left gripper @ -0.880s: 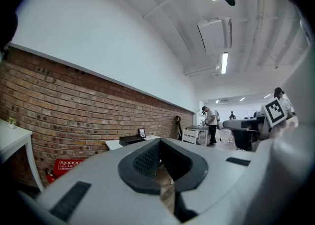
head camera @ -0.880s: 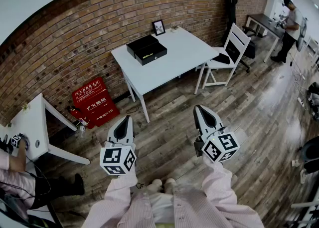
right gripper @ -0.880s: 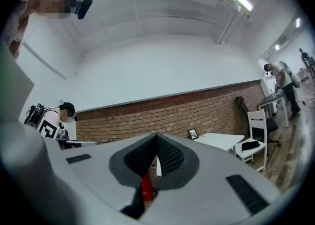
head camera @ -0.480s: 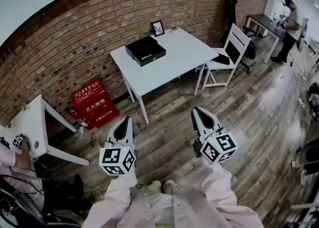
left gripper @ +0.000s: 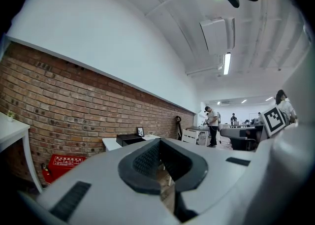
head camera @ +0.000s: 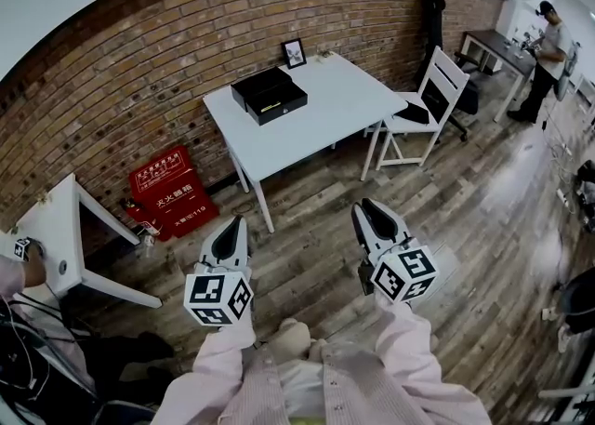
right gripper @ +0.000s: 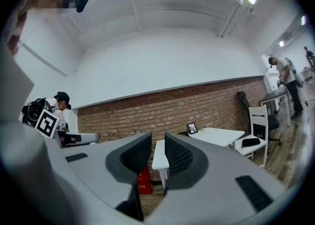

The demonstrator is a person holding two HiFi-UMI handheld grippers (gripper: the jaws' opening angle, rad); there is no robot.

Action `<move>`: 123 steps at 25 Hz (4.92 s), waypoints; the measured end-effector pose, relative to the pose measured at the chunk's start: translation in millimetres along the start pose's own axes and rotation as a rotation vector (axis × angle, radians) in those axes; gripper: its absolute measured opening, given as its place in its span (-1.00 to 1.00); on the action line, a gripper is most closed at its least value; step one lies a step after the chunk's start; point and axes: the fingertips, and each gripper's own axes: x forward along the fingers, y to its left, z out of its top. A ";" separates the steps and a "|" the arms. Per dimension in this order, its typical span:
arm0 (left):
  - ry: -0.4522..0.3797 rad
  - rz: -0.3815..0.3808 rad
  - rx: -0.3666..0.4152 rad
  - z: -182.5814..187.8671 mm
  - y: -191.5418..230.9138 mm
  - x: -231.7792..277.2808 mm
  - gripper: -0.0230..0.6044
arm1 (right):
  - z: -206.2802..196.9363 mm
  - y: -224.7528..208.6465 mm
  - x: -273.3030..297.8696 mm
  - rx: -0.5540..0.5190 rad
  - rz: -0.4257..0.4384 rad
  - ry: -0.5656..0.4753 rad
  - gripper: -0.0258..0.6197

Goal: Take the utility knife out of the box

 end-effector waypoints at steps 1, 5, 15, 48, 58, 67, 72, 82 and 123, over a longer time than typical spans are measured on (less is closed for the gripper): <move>0.000 0.000 0.002 0.0 -0.4 3.0 -0.95 | -0.3 -2.8 2.2 -0.001 0.000 0.002 -0.69; 0.006 0.002 0.007 0.5 1.4 15.7 -0.95 | -0.9 -11.6 13.7 0.000 -0.001 0.007 -0.62; 0.011 0.031 -0.002 -5.9 28.2 63.7 -0.95 | -12.5 -38.7 71.0 0.009 0.015 0.019 -0.42; 0.066 0.046 -0.052 -3.7 150.2 297.9 -0.95 | -23.3 -140.8 324.5 0.019 0.041 0.089 -0.42; 0.100 0.042 -0.060 -17.1 156.7 316.6 -0.95 | -37.4 -157.9 346.5 0.022 0.011 0.127 -0.42; 0.132 0.094 -0.092 -27.6 180.0 368.2 -0.95 | -48.2 -184.5 407.1 0.040 0.063 0.156 -0.42; 0.168 0.124 -0.111 -35.7 192.5 404.7 -0.95 | -57.7 -202.7 453.4 0.045 0.112 0.198 -0.42; 0.213 0.216 -0.182 -50.0 218.0 460.3 -0.95 | -82.3 -213.9 542.3 -0.013 0.272 0.326 -0.42; 0.349 0.399 -0.366 -118.0 264.4 542.5 -0.95 | -210.6 -170.4 635.0 -0.575 1.037 0.869 -0.42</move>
